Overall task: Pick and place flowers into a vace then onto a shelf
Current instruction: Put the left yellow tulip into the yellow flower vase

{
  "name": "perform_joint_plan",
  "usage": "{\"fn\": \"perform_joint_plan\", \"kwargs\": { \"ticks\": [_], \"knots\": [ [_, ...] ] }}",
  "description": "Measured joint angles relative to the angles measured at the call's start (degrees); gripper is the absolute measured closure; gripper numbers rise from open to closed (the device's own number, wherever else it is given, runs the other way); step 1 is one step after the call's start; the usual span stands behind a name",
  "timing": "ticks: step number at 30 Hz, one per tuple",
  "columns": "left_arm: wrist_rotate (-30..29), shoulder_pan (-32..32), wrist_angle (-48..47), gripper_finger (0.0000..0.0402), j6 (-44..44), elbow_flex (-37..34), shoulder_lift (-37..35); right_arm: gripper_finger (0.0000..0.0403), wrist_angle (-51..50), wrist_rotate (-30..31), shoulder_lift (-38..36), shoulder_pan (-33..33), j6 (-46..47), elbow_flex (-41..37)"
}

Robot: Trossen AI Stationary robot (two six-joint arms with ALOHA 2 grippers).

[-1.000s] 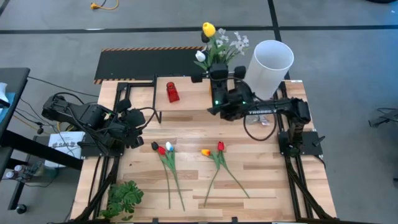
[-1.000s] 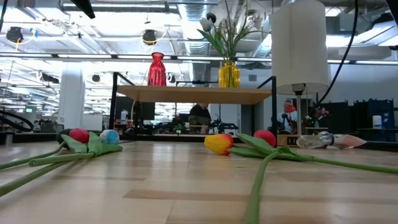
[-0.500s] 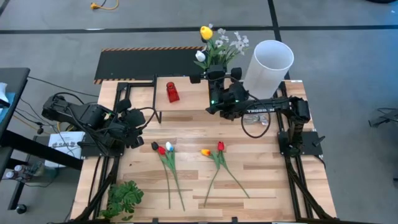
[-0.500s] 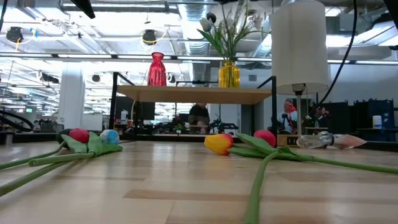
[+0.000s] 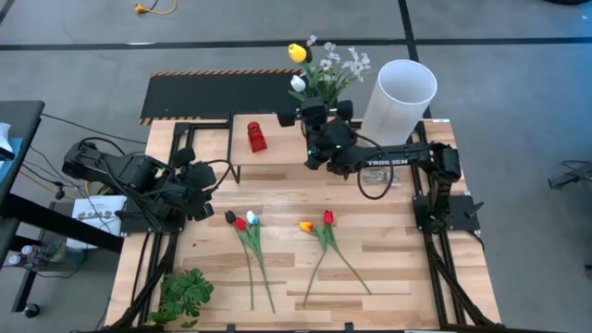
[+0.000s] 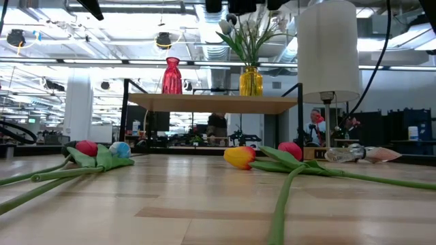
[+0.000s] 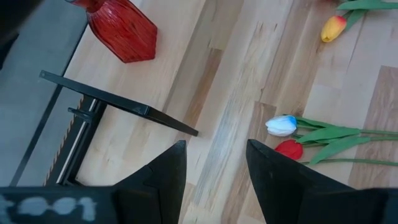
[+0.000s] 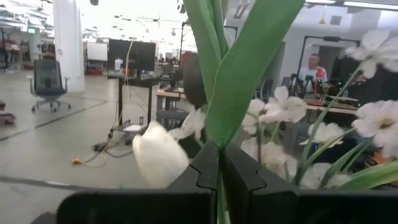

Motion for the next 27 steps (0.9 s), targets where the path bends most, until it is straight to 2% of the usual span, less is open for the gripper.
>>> {"fn": "perform_joint_plan", "kwargs": {
  "ticks": [5, 11, 16, 22, 27],
  "knots": [
    [0.02, 0.01, -0.01, 0.0244, -0.01, 0.0, 0.0, 0.0403, -6.8, -0.04, 0.0, -0.39, 6.49, 0.0],
    [0.03, 0.01, -0.02, 0.0244, -0.01, 0.0, -0.01, 0.0403, -11.75, 0.63, 0.0, -0.34, 9.18, 0.0],
    [0.04, 0.01, -0.02, 0.0244, -0.01, 0.0, 0.0, 0.04, -20.96, 2.52, 0.0, -0.34, 17.9, 0.0],
    [0.04, -0.01, -0.02, 0.0244, -0.01, 0.0, 0.0, 0.0397, -22.14, 7.95, 0.0, -0.34, 20.47, 0.0],
    [0.04, 0.01, -0.02, 0.0244, -0.01, 0.0, 0.0, 0.0384, -22.15, 9.67, 0.0, -0.34, 20.45, 0.0]
  ]
}}
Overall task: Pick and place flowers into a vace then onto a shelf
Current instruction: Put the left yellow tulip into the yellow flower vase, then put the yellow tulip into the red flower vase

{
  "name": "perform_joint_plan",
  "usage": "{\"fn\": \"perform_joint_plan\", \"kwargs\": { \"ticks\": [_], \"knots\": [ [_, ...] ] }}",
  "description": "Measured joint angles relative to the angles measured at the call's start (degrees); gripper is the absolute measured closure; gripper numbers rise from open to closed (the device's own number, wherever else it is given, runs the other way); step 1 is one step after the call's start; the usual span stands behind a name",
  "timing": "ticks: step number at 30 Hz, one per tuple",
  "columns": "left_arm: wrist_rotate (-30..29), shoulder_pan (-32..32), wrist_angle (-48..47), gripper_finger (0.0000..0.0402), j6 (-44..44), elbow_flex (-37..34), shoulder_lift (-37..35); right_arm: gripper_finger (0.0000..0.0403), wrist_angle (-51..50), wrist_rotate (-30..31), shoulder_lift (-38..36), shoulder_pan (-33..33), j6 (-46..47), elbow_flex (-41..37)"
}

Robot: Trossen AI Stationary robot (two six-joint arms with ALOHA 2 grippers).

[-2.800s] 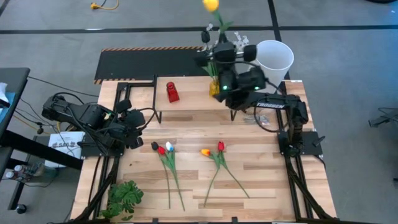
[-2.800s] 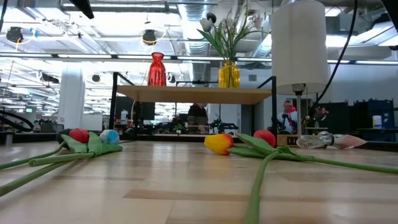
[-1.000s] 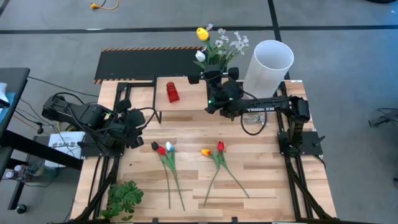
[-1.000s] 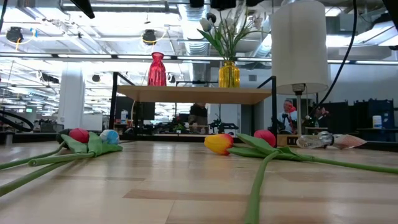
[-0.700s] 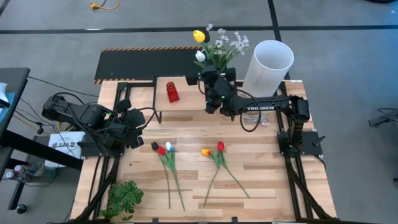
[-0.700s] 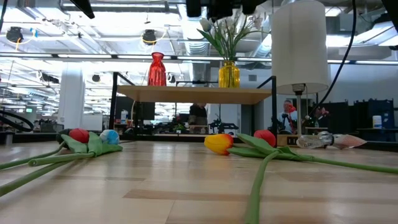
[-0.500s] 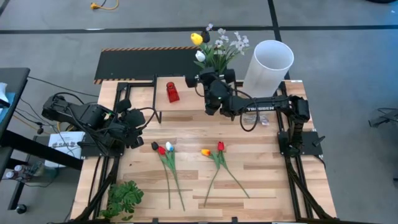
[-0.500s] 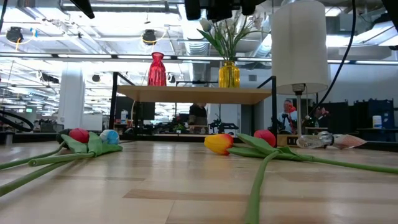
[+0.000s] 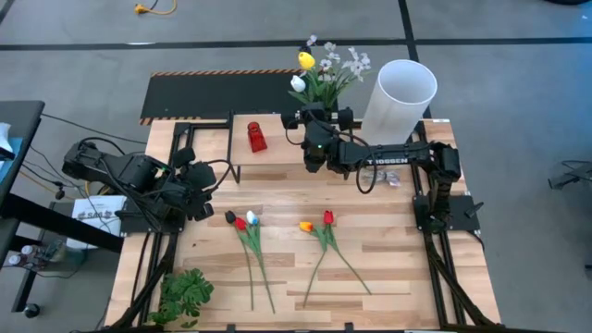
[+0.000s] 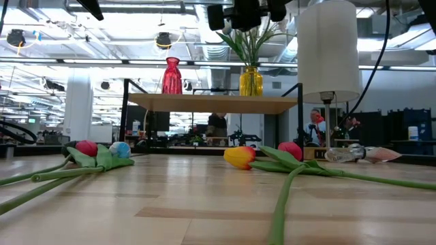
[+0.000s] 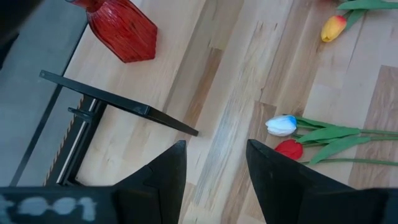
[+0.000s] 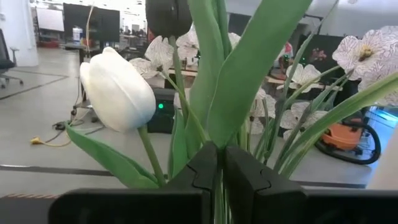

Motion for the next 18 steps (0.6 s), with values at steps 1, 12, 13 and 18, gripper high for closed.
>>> {"fn": "perform_joint_plan", "kwargs": {
  "ticks": [1, 12, 13, 18],
  "knots": [
    [0.0, -0.02, 0.0, 0.0244, 0.0, 0.0, 0.0, 0.038, -0.01, 0.0, 0.0, 0.0, 0.0, 0.0],
    [1.15, -0.02, -0.02, 0.0244, 0.0, 0.0, 0.0, 0.033, -0.39, 1.45, 0.0, 0.0, -0.09, 0.0],
    [1.18, -0.02, -0.02, 0.0244, 0.0, 0.0, 0.0, 0.0323, -0.75, 1.54, 0.0, 0.0, -0.07, 0.0],
    [1.22, -0.01, -0.02, 0.0244, 0.0, 0.0, 0.0, 0.0279, -1.46, 3.31, 0.0, 0.13, -0.07, 0.0]
  ]
}}
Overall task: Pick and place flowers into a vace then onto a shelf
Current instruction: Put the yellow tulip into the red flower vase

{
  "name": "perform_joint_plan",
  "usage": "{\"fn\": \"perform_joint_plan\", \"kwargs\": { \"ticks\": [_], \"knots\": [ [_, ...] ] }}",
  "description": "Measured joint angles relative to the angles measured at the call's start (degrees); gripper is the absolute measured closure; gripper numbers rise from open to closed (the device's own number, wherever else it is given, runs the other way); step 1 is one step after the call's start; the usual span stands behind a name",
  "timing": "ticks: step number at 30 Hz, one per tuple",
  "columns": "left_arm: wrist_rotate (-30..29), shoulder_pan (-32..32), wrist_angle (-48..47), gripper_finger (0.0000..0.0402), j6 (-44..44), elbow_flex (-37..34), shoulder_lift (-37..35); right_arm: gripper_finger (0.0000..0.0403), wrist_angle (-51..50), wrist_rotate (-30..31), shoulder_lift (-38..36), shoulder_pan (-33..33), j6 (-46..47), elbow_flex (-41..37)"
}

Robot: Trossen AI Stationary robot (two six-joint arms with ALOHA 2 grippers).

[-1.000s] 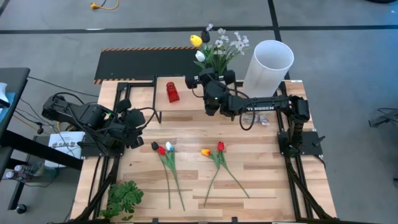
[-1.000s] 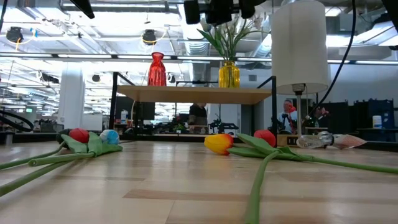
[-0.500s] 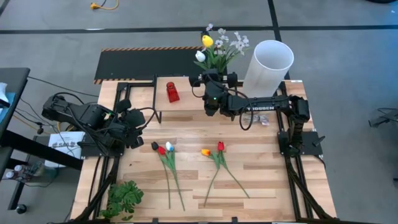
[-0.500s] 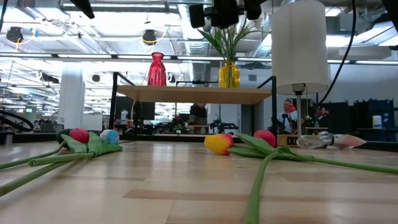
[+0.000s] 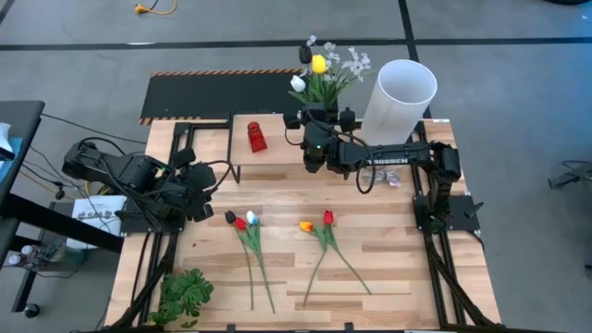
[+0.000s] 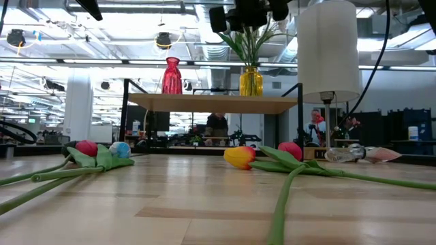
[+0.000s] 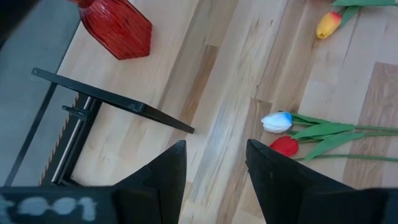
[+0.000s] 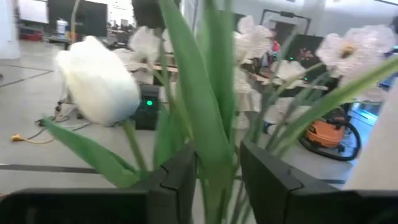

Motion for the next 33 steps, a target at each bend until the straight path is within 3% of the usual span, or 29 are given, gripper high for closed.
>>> {"fn": "perform_joint_plan", "kwargs": {
  "ticks": [13, 22, 33],
  "knots": [
    [-0.02, 0.0, 0.0, 0.0244, 0.0, -0.01, 0.0, 0.0182, -0.06, 0.94, 0.0, 5.31, -0.02, 0.0],
    [-0.04, 0.01, 0.0, 0.0244, 0.0, 0.0, 0.0, 0.0176, -0.55, 0.91, 0.0, 9.18, -0.02, 0.0],
    [1.6, -0.01, 0.52, 0.0244, 0.0, -0.02, 0.0, 0.018, 0.28, 0.04, 0.0, 22.17, -3.75, 1.01]
  ]
}}
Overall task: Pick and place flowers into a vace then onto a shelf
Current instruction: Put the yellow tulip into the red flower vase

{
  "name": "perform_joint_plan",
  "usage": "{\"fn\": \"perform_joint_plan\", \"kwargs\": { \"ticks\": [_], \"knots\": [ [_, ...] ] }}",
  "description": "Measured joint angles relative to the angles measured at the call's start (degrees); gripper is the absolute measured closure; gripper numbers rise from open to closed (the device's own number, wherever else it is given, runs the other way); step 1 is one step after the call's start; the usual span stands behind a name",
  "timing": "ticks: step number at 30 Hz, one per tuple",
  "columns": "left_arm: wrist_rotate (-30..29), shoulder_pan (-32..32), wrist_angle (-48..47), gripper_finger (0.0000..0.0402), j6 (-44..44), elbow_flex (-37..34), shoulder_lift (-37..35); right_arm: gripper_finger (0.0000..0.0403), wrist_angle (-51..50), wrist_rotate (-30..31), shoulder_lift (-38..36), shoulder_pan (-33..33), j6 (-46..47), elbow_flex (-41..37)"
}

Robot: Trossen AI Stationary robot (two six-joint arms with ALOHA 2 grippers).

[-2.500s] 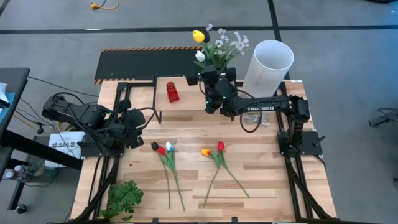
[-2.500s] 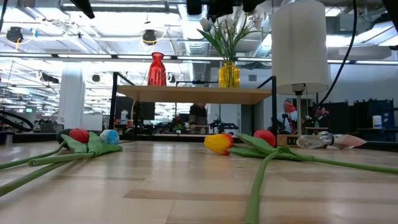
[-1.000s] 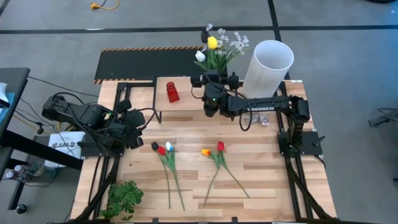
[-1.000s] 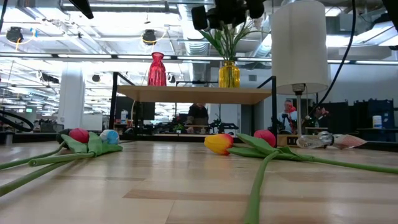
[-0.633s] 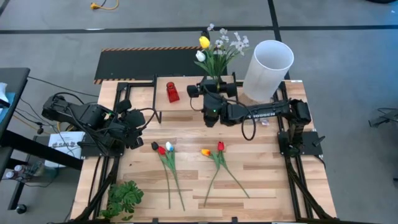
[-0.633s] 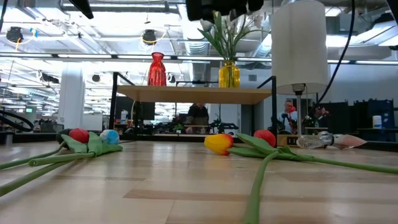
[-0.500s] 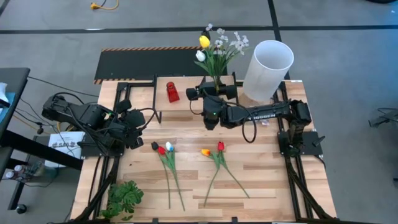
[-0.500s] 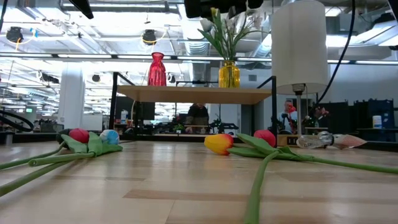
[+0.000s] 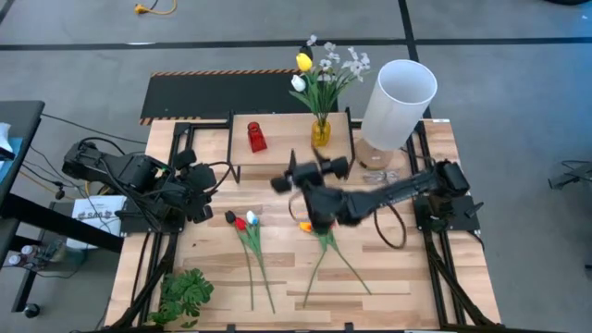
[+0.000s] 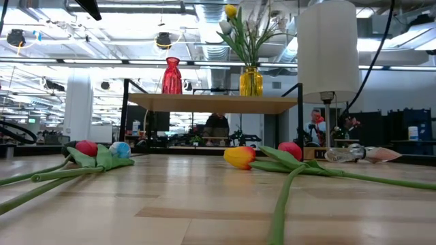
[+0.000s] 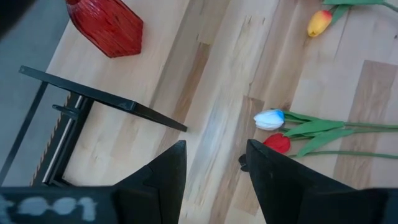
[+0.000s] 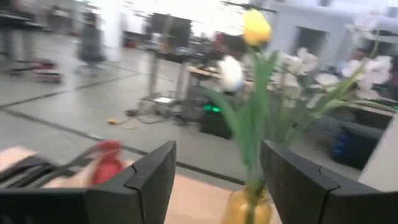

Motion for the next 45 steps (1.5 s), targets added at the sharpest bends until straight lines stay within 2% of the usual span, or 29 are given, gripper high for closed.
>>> {"fn": "perform_joint_plan", "kwargs": {
  "ticks": [5, 11, 15, 19, 23, 26, 28, 31, 35, 36, 38, 42, 45],
  "knots": [
    [0.17, 0.02, 1.8, 0.0244, 1.47, 0.0, 0.0, 0.018, 1.85, -6.71, 0.0, 7.01, 3.41, 0.0],
    [2.19, 0.02, 6.68, 0.0244, 3.64, 0.0, 0.0, 0.018, 0.04, -23.6, 0.0, 13.84, 18.63, 0.0],
    [4.2, 0.01, 8.81, 0.0244, 3.67, 0.0, -0.01, 0.018, -7.96, -38.96, 0.0, 15.96, 35.85, 0.0],
    [6.22, 0.02, 9.95, 0.0244, 3.67, 0.0, 0.0, 0.018, -17.61, -60.37, 0.0, 16.63, 51.58, 0.0],
    [7.61, 0.0, 10.23, 0.0244, 1.32, 0.0, 0.0, 0.018, -33.31, -79.72, 0.0, 17.02, 66.04, 0.0],
    [8.02, 0.02, 10.21, 0.0244, -2.16, 0.0, 0.0, 0.018, -48.52, -88.72, 0.0, 18.55, 74.7, 0.0],
    [8.07, 0.01, 10.19, 0.0244, -4.8, 0.0, 0.0, 0.018, -59.9, -90.42, 0.0, 20.06, 80.58, 0.0],
    [8.41, 0.02, 10.16, 0.0244, -8.79, 0.0, 0.0, 0.018, -76.55, -88.23, 0.0, 22.92, 89.83, -0.02],
    [8.9, 0.0, 10.14, 0.0244, -12.9, 0.0, 0.3, 0.018, -91.87, -76.43, 0.0, 26.3, 99.61, -0.04],
    [8.87, 0.0, 10.17, 0.0244, -13.64, 0.0, 0.56, 0.018, -93.84, -72.98, 0.0, 26.75, 101.86, -0.04],
    [8.87, 0.02, 10.28, 0.0244, -14.56, 0.0, 1.06, 0.018, -95.51, -70.22, -0.01, 26.87, 105.06, -0.18],
    [8.81, 0.0, 11.41, 0.0244, -14.73, 0.0, 2.92, 0.018, -93.69, -71.15, -0.02, 24.92, 106.22, -2.86],
    [8.87, -0.02, 12.97, 0.0244, -13.0, 0.0, 4.6, 0.018, -88.11, -73.05, -0.02, 22.25, 103.17, -6.78]
  ]
}}
